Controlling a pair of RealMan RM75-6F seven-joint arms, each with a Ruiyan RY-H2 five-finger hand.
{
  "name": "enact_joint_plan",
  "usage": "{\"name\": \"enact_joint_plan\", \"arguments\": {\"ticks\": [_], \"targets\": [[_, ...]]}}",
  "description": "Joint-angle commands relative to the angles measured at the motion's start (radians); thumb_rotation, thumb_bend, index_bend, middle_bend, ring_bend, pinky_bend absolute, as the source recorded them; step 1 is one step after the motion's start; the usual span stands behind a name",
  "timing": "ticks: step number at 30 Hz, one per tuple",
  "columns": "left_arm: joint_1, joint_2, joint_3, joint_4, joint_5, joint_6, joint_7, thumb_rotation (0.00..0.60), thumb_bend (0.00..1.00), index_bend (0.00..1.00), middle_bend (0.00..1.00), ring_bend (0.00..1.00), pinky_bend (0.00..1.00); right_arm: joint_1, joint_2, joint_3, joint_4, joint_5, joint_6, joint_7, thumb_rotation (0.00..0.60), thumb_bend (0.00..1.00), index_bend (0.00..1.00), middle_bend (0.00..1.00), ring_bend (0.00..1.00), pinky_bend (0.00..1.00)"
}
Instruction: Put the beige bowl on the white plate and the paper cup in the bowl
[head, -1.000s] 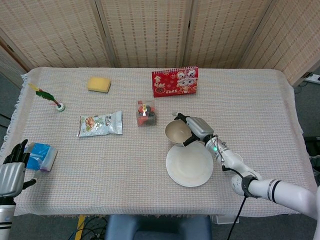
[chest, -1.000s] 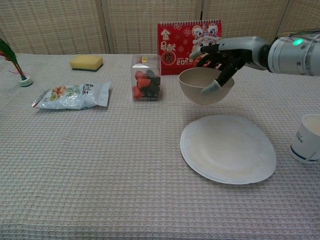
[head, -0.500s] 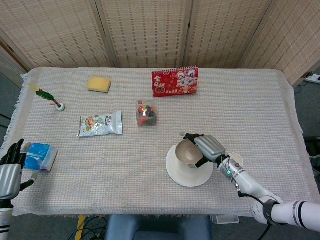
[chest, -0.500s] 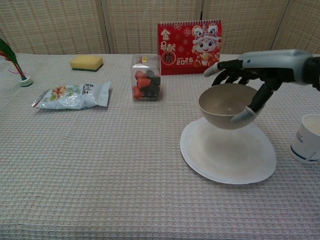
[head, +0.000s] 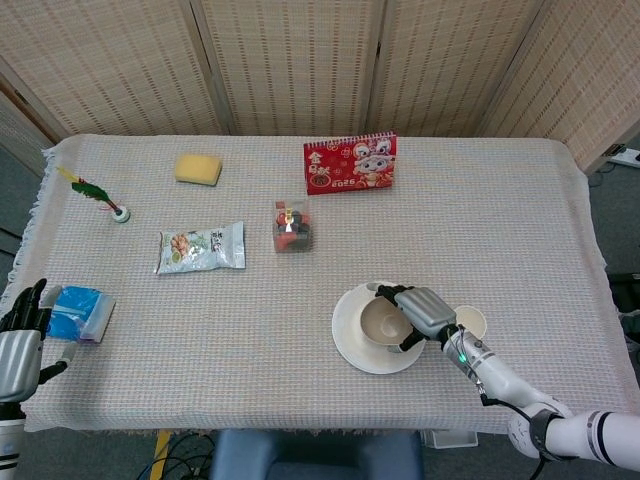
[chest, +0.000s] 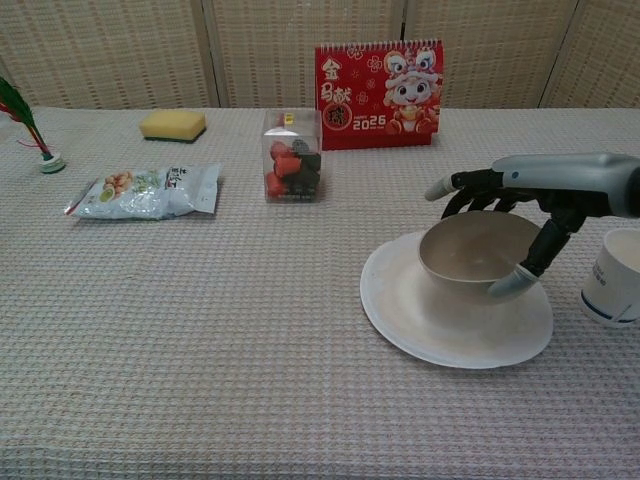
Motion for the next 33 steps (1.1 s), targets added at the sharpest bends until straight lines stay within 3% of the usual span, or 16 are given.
{"name": "enact_joint_plan", "arguments": {"ticks": [1, 6, 9, 13, 18, 26, 33], "targets": [[0.003, 0.001, 0.0, -0.002, 0.001, 0.004, -0.001, 0.6, 0.34, 0.0, 0.0, 0.0, 0.26, -0.001, -0.014, -0.003, 0.014, -0.008, -0.006, 0.007, 0.6, 0.19, 0.08, 0.25, 0.28, 0.4], [0.008, 0.006, -0.002, 0.001, 0.004, 0.013, -0.017, 0.6, 0.34, 0.0, 0.0, 0.0, 0.26, 0.006, -0.014, -0.018, 0.026, -0.021, -0.033, -0.002, 0.6, 0.13, 0.07, 0.19, 0.26, 0.39], [0.013, 0.007, -0.004, 0.006, 0.01, 0.023, -0.025, 0.6, 0.34, 0.0, 0.0, 0.0, 0.26, 0.019, -0.004, -0.024, 0.027, -0.015, -0.067, -0.002, 0.6, 0.08, 0.0, 0.11, 0.18, 0.32], [0.015, 0.008, -0.007, 0.008, 0.005, 0.025, -0.028, 0.6, 0.34, 0.0, 0.0, 0.0, 0.26, 0.032, -0.001, -0.029, 0.04, -0.004, -0.099, 0.0, 0.6, 0.05, 0.0, 0.05, 0.1, 0.24], [0.016, 0.01, -0.007, 0.005, 0.005, 0.024, -0.024, 0.6, 0.34, 0.0, 0.0, 0.0, 0.26, 0.036, 0.005, -0.026, 0.05, -0.002, -0.117, 0.02, 0.6, 0.04, 0.0, 0.02, 0.07, 0.19], [0.016, 0.007, -0.008, 0.004, 0.004, 0.021, -0.016, 0.6, 0.34, 0.0, 0.0, 0.0, 0.26, 0.036, 0.089, -0.014, -0.01, -0.063, -0.152, 0.1, 0.6, 0.01, 0.0, 0.0, 0.0, 0.01], [0.015, 0.006, -0.011, 0.004, 0.001, 0.018, -0.011, 0.6, 0.34, 0.0, 0.0, 0.0, 0.26, -0.001, 0.192, 0.013, -0.09, -0.154, -0.088, 0.193, 0.6, 0.0, 0.0, 0.0, 0.0, 0.0]]}}
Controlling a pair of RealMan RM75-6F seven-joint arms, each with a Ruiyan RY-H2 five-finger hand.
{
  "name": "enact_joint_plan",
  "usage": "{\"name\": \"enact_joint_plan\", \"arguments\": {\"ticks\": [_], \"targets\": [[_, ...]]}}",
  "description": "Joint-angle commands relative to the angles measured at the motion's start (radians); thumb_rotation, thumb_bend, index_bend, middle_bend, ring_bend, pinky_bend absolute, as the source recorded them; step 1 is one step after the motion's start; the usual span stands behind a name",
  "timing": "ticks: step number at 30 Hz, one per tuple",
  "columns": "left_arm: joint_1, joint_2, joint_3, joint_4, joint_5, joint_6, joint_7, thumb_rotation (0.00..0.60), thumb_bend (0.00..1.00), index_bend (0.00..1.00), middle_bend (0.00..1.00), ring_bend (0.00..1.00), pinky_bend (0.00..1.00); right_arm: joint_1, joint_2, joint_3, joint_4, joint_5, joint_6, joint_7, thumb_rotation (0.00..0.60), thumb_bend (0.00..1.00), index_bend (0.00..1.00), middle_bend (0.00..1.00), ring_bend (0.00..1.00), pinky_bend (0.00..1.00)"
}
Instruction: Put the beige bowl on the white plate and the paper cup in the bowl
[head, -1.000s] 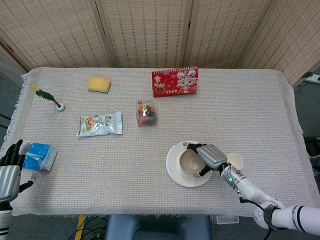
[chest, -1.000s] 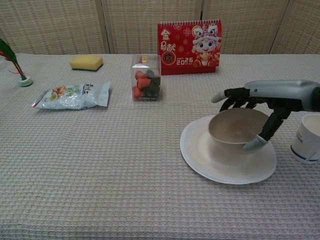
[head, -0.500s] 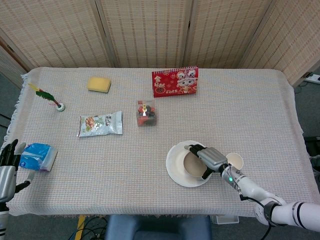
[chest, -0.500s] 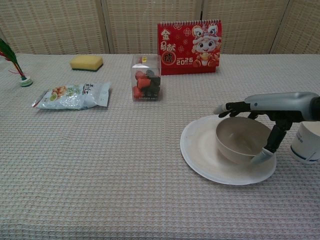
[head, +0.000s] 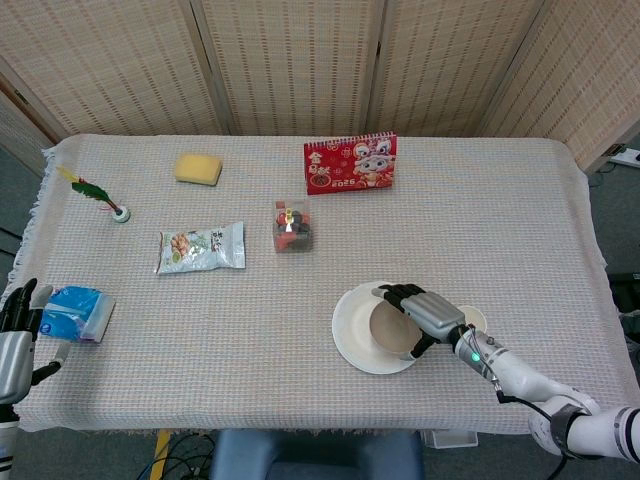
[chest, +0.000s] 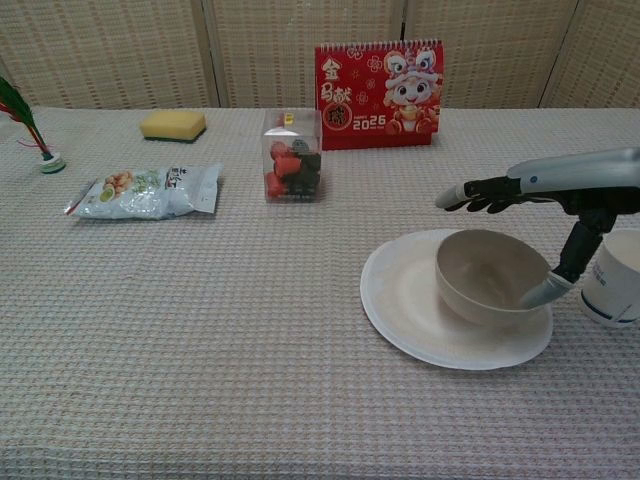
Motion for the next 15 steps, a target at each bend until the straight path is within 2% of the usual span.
{"name": "enact_joint_plan", "arguments": {"ticks": [1, 4, 7, 15], "targets": [[0.0, -0.001, -0.001, 0.002, -0.003, -0.002, 0.002, 0.6, 0.34, 0.0, 0.0, 0.0, 0.26, -0.028, 0.076, 0.021, -0.055, -0.057, 0.054, 0.052, 0.6, 0.0, 0.0, 0.0, 0.0, 0.0], [-0.002, -0.003, -0.002, 0.002, -0.006, -0.007, 0.004, 0.6, 0.34, 0.0, 0.0, 0.0, 0.26, -0.044, 0.144, 0.037, -0.086, -0.092, 0.091, 0.086, 0.6, 0.0, 0.0, 0.0, 0.0, 0.0], [-0.005, -0.009, -0.001, 0.001, -0.01, -0.015, 0.021, 0.6, 0.34, 0.0, 0.0, 0.0, 0.26, -0.046, 0.231, 0.05, -0.118, -0.099, 0.079, 0.145, 0.6, 0.0, 0.0, 0.0, 0.0, 0.0], [-0.012, -0.021, 0.006, -0.005, -0.015, -0.033, 0.059, 0.6, 0.34, 0.0, 0.0, 0.0, 0.26, -0.063, 0.405, 0.01, -0.155, -0.139, 0.01, 0.141, 0.6, 0.0, 0.0, 0.0, 0.0, 0.0]]}}
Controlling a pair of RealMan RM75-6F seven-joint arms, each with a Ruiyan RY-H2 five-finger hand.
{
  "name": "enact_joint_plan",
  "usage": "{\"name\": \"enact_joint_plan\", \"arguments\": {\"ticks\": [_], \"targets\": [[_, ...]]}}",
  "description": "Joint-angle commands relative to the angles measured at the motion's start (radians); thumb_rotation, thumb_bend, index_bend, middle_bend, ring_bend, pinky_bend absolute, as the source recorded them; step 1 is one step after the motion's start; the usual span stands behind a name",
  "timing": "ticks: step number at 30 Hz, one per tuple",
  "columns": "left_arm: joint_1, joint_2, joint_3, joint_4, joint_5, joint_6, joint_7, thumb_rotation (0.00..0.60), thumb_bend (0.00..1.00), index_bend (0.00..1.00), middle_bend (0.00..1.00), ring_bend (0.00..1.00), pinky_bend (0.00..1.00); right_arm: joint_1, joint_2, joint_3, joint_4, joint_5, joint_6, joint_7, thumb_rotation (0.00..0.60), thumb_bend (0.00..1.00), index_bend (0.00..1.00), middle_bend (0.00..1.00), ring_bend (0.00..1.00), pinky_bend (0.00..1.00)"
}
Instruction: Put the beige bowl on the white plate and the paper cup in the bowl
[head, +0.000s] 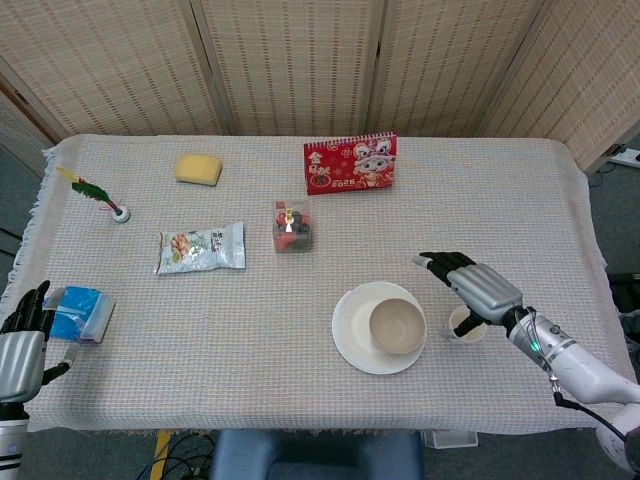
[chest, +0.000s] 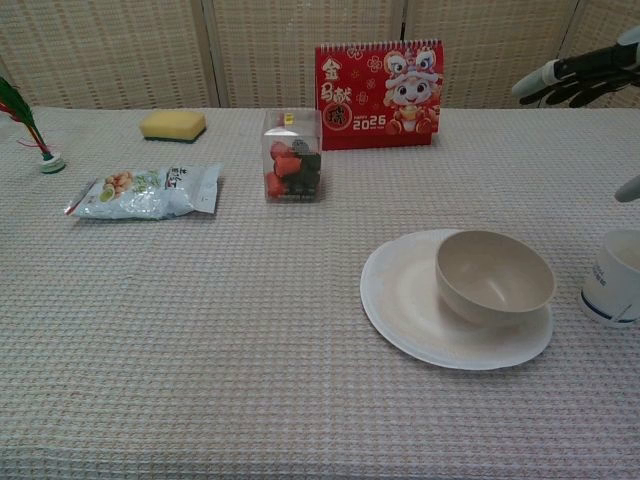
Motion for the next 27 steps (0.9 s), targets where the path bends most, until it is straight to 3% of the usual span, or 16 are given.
{"name": "enact_joint_plan", "arguments": {"ticks": [1, 10, 27], "targets": [[0.0, -0.009, -0.003, -0.001, -0.01, 0.003, 0.027, 0.6, 0.34, 0.0, 0.0, 0.0, 0.26, -0.018, 0.064, -0.027, -0.025, -0.02, -0.035, -0.011, 0.6, 0.0, 0.0, 0.0, 0.0, 0.0], [-0.001, -0.025, -0.001, -0.005, -0.004, 0.012, 0.061, 0.6, 0.34, 0.0, 0.0, 0.0, 0.26, -0.054, 0.084, -0.081, 0.0, -0.033, -0.08, -0.05, 0.6, 0.0, 0.04, 0.0, 0.0, 0.0], [-0.004, -0.031, 0.001, -0.002, -0.009, 0.001, 0.068, 0.6, 0.34, 0.0, 0.0, 0.0, 0.26, -0.042, -0.062, -0.096, 0.154, 0.026, -0.156, -0.07, 0.6, 0.04, 0.09, 0.0, 0.0, 0.0]]}}
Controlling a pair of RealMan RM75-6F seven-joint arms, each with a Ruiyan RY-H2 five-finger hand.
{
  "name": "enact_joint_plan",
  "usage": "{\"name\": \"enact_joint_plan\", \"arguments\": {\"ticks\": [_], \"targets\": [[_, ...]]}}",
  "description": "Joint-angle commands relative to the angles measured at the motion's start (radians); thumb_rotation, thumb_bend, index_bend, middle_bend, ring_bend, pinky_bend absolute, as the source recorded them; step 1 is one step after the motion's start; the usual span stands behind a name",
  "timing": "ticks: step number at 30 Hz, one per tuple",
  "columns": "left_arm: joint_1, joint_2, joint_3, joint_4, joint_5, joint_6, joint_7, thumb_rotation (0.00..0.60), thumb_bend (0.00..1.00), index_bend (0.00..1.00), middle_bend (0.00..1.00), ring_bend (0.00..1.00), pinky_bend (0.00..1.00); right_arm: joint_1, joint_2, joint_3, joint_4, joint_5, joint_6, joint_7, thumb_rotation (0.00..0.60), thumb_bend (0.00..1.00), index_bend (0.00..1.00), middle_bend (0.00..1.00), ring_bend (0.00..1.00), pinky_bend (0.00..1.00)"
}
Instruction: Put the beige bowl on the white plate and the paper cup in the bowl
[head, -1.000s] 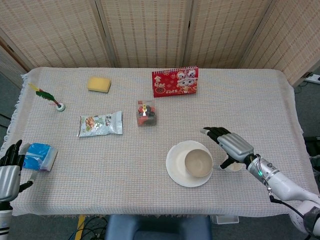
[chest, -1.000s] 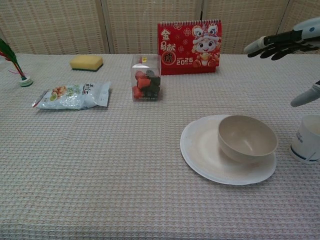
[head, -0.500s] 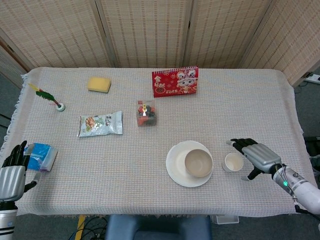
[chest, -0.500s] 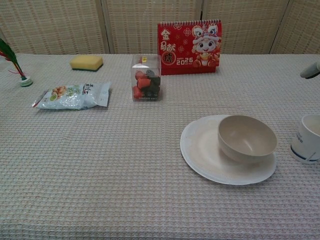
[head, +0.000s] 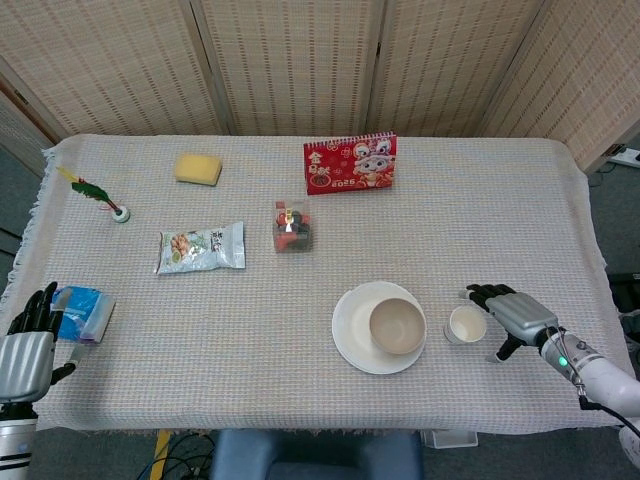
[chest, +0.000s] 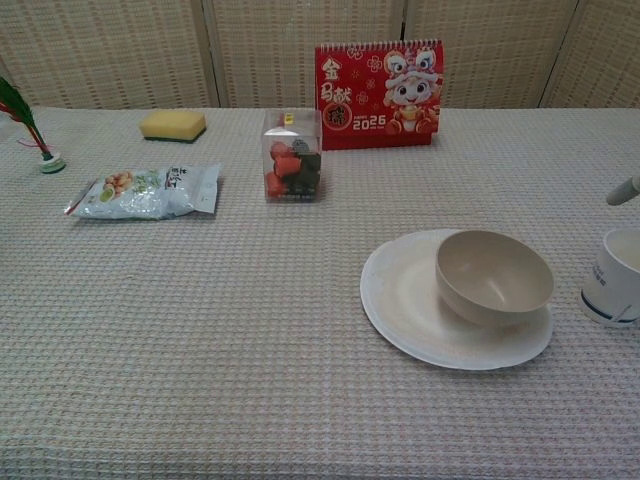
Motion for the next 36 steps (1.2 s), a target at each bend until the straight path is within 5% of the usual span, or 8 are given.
{"name": "enact_joint_plan", "arguments": {"ticks": [1, 15, 28, 36], "targets": [[0.0, 0.0, 0.0, 0.001, -0.001, -0.001, -0.001, 0.6, 0.34, 0.0, 0.0, 0.0, 0.26, 0.003, -0.018, -0.002, 0.02, 0.008, -0.006, -0.003, 0.6, 0.04, 0.1, 0.0, 0.0, 0.0], [-0.001, 0.004, 0.002, 0.003, 0.004, -0.003, -0.01, 0.6, 0.34, 0.0, 0.0, 0.0, 0.26, 0.008, -0.12, 0.0, 0.116, 0.025, -0.019, 0.02, 0.6, 0.08, 0.13, 0.0, 0.0, 0.0], [0.004, 0.008, 0.003, 0.003, 0.013, 0.008, -0.019, 0.6, 0.34, 0.0, 0.0, 0.0, 0.26, -0.004, -0.18, 0.016, 0.146, 0.051, 0.046, -0.001, 0.6, 0.23, 0.4, 0.03, 0.0, 0.0], [0.008, 0.011, 0.002, 0.002, 0.013, 0.015, -0.023, 0.6, 0.34, 0.0, 0.0, 0.0, 0.26, -0.008, -0.15, 0.036, 0.097, 0.052, 0.083, 0.009, 0.6, 0.26, 0.43, 0.05, 0.0, 0.0]]}}
